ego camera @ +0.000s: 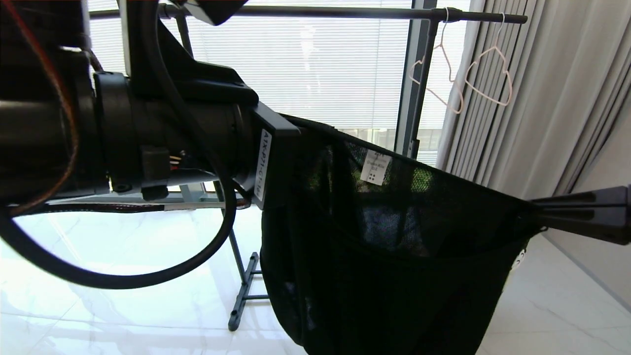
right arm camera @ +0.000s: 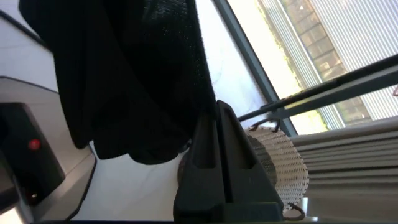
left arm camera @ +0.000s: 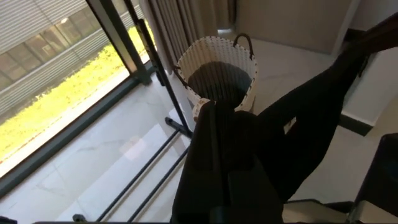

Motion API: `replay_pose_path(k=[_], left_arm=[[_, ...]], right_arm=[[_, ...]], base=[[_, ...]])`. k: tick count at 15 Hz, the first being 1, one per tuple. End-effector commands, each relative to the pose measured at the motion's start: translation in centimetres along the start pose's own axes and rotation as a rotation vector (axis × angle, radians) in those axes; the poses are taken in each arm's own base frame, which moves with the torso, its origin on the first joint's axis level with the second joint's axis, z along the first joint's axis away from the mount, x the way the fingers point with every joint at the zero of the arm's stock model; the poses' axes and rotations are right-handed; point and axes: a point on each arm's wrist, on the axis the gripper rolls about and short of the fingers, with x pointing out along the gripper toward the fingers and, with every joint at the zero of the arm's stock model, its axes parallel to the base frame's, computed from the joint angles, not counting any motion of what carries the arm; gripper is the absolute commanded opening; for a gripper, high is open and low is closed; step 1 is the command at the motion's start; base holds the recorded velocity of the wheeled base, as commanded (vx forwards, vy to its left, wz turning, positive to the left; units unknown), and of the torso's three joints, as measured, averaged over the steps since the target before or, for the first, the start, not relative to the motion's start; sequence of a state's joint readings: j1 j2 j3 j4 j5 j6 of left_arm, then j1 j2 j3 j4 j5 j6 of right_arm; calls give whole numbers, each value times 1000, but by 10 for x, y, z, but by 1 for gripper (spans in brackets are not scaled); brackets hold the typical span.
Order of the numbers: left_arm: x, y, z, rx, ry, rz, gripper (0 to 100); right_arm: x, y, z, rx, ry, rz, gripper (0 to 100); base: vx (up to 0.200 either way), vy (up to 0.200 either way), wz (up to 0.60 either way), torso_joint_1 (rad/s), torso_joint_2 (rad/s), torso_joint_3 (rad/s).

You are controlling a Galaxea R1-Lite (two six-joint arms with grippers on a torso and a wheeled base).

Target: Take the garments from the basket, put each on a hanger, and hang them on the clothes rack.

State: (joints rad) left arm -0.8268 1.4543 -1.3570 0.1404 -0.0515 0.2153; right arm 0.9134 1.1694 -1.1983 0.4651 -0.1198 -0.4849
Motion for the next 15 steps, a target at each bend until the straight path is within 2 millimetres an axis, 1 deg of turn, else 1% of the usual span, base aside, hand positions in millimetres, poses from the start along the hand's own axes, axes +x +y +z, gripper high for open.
replay_pose_path(k=[1,4,6,7,8,9,10,11,12,14,15], left_arm=[[8,4,-3,-2,15,3,0],[6,5,-4,-16,17,12,0],[-3,5,1,-96,-8,17,0],[-15,-1,5,-172,-29,3,0],[-25,-6,4,-209,-15,5,0],[-36,-12,-2,-223,19,-4,0],[-43,-17,-8,-222,41,-12,0],[-54,-27,-24,-210,82,-38,0],[-60,-36,-38,-196,119,-64,0],[-67,-46,-55,-169,162,-51,0],[-69,-47,-57,-164,166,-34,0]], right_arm=[[-15,5,-1,-17,-45,18,0],[-12,5,-1,-12,-38,17,0],[-5,-1,3,36,-29,-12,0],[7,-10,18,102,-60,-38,0],[15,-16,32,144,-85,-50,0],[25,-24,46,166,-105,-61,0],[31,-27,54,170,-113,-64,0],[43,-33,68,172,-132,-71,0],[51,-36,75,172,-141,-74,0],[57,-37,78,172,-139,-74,0],[55,-36,77,172,-139,-74,0]], base=[[0,0,0,0,0,0],[0,0,0,0,0,0],[0,0,0,0,0,0],[0,0,0,0,0,0],[0,0,0,0,0,0],[0,0,0,0,0,0],[0,0,0,0,0,0],[0,0,0,0,0,0],[0,0,0,0,0,0],[0,0,0,0,0,0],[0,0,0,0,0,0]])
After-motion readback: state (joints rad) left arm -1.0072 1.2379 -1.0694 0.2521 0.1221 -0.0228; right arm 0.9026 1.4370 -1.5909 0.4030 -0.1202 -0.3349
